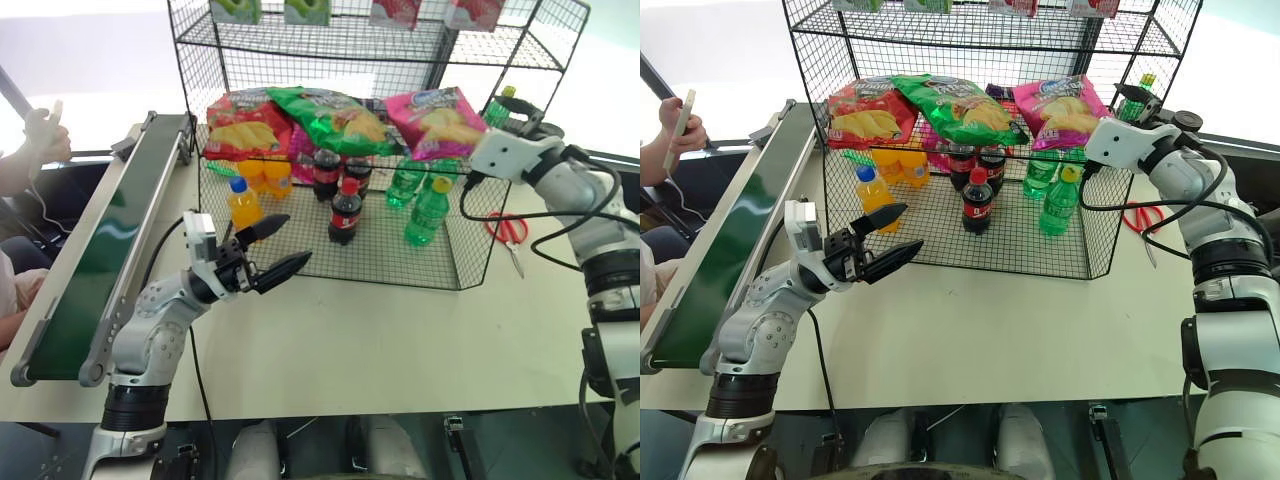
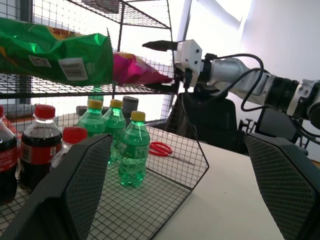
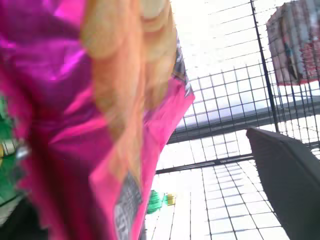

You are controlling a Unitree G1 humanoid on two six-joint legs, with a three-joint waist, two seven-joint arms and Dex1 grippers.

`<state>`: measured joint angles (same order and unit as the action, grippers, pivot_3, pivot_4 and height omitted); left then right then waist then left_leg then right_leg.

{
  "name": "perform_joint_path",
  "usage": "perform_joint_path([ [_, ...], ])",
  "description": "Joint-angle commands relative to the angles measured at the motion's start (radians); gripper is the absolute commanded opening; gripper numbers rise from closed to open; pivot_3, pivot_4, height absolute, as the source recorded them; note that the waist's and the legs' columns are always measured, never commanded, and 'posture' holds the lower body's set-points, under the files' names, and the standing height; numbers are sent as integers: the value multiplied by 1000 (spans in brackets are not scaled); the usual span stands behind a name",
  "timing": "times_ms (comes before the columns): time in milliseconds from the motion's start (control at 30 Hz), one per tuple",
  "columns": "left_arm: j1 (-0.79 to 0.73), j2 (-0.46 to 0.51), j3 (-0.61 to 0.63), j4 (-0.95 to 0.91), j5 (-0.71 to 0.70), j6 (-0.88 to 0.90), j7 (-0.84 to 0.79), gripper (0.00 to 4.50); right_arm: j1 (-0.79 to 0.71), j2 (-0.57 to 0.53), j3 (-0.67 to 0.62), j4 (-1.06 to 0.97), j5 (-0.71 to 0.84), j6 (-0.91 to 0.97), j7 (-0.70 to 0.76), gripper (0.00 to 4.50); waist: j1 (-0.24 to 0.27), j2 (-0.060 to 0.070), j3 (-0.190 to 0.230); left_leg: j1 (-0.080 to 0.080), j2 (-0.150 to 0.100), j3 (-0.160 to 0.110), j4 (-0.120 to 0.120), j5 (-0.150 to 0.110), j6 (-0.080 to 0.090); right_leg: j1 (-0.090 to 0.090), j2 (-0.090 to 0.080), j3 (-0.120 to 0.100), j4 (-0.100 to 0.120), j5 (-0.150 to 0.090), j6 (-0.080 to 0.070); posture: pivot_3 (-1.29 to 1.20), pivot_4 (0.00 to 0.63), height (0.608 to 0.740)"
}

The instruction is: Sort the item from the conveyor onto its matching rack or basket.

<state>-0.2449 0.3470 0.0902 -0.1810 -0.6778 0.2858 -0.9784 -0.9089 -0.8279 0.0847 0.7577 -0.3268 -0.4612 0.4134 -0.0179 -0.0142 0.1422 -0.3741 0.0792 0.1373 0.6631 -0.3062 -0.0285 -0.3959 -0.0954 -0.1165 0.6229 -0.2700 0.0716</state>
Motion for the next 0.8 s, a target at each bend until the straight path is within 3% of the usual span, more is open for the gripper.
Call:
perform_joint_path([
  [33,6,-7,-12,-29,4,-23,0,4500,5,-13,-87,-100,173,94,148,4460,1,0,0,0,0,0,0,0,0,0,0,0,0,0,0,0,150,726],
  [267,5,-3,-26,-20,9,-25,-9,4500,57,-12,-152,-224,347,281,321,4460,2,0,0,0,0,-1,0,0,0,0,0,0,1,0,0,0,150,726],
  [533,2,8,-20,-11,18,-33,-8,4500,221,-2,-218,-533,591,528,505,4460,4,0,0,0,0,-2,0,0,1,0,-1,0,2,0,0,0,150,726],
  [800,7,70,8,-10,47,-1,32,4500,352,48,-375,-853,947,824,511,4460,5,0,0,0,0,-2,1,-1,2,-1,-1,0,3,0,0,0,150,726],
])
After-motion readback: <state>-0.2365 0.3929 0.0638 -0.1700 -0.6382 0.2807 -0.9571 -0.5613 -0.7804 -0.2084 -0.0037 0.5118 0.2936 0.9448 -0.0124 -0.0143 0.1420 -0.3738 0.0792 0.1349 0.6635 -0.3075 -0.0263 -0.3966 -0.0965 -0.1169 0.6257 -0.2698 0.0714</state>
